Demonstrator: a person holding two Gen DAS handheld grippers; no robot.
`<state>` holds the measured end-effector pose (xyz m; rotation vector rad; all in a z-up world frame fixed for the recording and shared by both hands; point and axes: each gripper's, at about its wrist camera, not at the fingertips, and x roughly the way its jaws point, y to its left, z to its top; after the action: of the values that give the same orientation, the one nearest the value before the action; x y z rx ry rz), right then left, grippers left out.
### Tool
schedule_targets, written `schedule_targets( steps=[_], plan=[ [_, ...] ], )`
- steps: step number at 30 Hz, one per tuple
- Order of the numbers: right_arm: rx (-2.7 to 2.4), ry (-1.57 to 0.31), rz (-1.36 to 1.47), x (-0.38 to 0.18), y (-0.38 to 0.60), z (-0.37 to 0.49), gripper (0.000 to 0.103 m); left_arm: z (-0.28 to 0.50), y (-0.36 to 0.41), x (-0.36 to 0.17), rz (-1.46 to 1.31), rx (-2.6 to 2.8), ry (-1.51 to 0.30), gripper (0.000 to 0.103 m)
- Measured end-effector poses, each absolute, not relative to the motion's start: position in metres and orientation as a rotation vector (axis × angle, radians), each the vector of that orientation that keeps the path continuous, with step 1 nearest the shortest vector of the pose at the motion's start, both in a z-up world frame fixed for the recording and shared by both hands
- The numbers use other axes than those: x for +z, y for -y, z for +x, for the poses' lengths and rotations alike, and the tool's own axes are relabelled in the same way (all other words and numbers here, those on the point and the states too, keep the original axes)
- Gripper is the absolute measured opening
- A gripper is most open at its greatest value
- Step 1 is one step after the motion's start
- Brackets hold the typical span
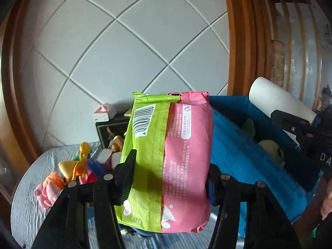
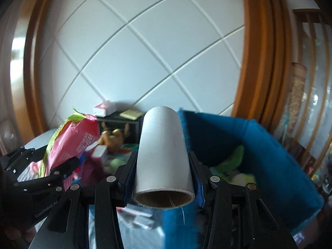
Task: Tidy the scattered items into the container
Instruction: 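Lift the wipes pack and lint roller toward the blue bin, then lower the wipes pack and lint roller into the bin and open both grippers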
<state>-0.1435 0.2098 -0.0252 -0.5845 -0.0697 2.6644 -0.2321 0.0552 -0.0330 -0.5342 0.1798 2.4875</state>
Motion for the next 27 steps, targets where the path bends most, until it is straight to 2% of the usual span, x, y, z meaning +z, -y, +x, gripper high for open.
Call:
schedule_targets(
  steps=[6, 11, 18, 24, 27],
  plan=[
    [2.631, 0.131, -0.545, 0.006, -0.325, -0.12, 0.045, -0.225, -0.177, 0.01, -0.508, 2.468, -0.195, 0.055],
    [2.62, 0.131, -0.626, 0.007, -0.409, -0.111, 0.045, -0.229, -0.288, 0.012, -0.705, 2.389, -0.204, 0.055],
    [2.636, 0.0, -0.807, -0.022, -0.494, -0.116, 0.045, -0.256, -0.397, -0.058, -1.076, 2.365, -0.418, 0.055],
    [2.647, -0.13, -0.963, -0.056, -0.52, -0.153, 0.045, -0.274, -0.42, -0.109, -1.229, 2.367, -0.54, 0.058],
    [2.641, -0.162, -1.036, -0.073, -0.519, -0.17, 0.045, -0.274, -0.424, -0.114, -1.251, 2.366, -0.573, 0.059]
  ],
)
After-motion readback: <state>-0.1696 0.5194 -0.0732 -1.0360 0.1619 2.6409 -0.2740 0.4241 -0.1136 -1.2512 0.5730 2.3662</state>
